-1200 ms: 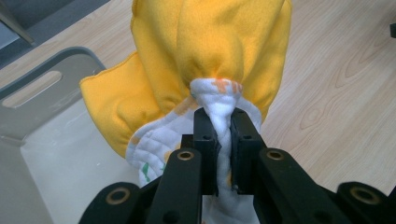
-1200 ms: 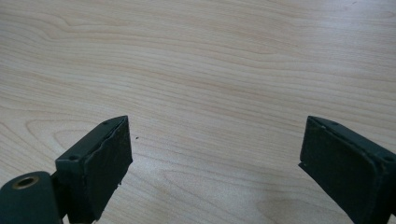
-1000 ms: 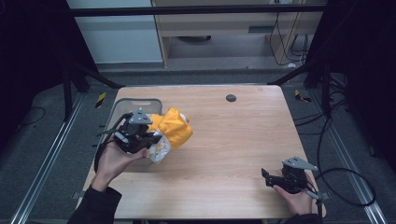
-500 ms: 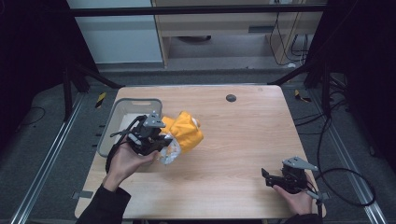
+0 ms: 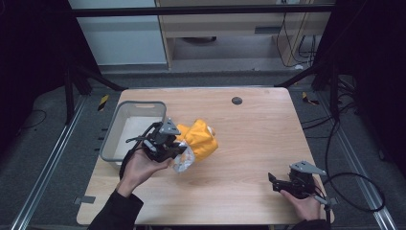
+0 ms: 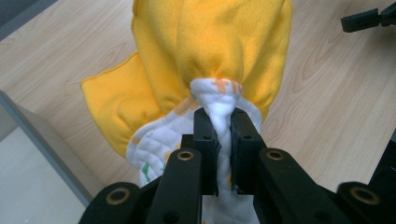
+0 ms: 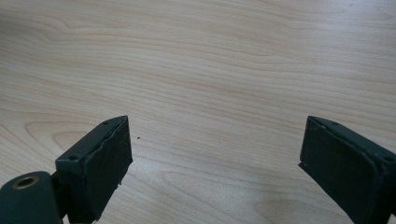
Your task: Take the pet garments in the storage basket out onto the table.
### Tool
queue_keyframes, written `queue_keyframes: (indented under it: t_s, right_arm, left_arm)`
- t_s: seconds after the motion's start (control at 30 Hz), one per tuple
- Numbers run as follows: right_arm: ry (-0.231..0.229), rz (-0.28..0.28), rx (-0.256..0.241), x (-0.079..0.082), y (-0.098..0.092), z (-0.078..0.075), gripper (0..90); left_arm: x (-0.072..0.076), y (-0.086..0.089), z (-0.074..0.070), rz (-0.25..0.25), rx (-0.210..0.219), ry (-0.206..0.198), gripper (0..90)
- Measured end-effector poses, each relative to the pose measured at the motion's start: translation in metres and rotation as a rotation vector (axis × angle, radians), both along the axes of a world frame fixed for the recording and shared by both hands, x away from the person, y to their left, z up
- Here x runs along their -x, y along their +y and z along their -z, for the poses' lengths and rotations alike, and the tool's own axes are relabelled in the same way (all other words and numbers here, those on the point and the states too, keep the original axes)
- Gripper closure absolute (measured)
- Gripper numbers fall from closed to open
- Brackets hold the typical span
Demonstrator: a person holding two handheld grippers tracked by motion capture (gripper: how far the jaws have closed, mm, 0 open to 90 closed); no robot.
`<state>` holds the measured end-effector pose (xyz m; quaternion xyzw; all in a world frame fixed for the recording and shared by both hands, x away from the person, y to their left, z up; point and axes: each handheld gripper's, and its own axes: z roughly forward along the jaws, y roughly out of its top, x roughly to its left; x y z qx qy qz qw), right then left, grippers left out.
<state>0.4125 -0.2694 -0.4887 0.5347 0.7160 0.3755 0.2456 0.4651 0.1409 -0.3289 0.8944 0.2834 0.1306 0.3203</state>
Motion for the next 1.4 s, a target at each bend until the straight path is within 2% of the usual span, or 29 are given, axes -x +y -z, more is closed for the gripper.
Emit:
queue_keyframes:
  t_s: [0.57,1.4]
  right_arm:
    - [0.001,0.003,0.002,0.0,-0.001,0.0,8.7]
    - [0.002,0.001,0.005,0.0,-0.001,0.001,8.4]
  left_arm:
    - [-0.002,-0.017,0.021,0.04,-0.009,0.03,83.2]
    - [-0.007,-0.04,0.056,0.077,-0.054,0.081,83.2]
